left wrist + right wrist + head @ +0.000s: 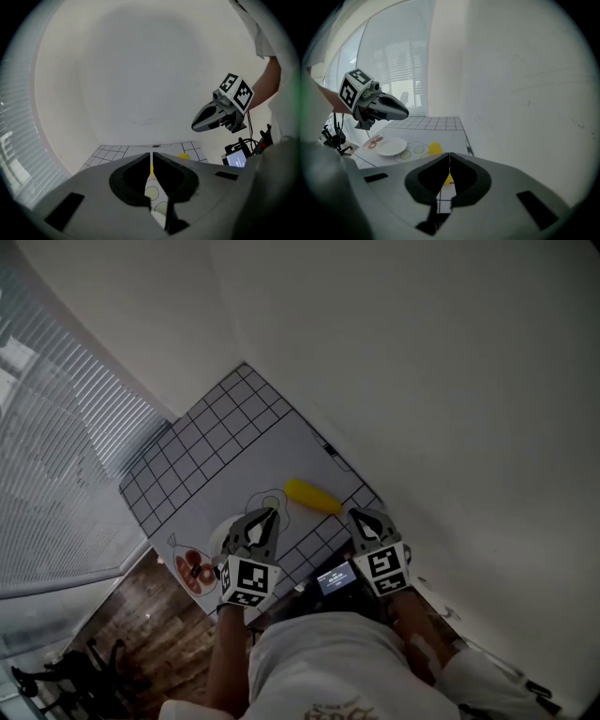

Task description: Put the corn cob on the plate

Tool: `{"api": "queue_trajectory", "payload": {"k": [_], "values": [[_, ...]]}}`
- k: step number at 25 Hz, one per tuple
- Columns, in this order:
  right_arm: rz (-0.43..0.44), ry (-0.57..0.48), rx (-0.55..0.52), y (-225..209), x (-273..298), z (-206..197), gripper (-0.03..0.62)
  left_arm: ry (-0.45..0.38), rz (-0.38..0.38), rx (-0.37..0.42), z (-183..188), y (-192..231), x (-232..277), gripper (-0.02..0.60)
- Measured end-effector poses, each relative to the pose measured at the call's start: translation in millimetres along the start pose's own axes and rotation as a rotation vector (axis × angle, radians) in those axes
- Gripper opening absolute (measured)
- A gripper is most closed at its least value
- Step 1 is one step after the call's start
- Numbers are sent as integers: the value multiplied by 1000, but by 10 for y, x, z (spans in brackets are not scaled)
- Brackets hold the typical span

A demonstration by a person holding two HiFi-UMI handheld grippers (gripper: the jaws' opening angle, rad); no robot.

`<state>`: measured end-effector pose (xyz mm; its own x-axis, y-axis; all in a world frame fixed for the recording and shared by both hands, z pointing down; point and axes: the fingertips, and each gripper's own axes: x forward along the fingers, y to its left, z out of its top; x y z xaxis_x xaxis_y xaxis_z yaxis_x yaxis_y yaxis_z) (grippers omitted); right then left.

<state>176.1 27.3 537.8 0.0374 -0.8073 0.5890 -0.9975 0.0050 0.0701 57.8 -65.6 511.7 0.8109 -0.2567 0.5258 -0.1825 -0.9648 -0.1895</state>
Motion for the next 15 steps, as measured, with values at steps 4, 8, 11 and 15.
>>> {"api": "queue_trajectory", "payload": {"k": [4,8,11,15], "values": [[10,32,-28,-37,174,-83,8,34,-54,47,-47,-2,259,12],[31,55,-38,-21,356,-166,8,83,-118,115,-152,-37,504,12],[29,74,-49,-30,453,-216,8,116,-178,145,-217,-77,646,12],[46,107,-68,-27,589,-303,8,130,-230,175,-228,-51,799,12]]}}
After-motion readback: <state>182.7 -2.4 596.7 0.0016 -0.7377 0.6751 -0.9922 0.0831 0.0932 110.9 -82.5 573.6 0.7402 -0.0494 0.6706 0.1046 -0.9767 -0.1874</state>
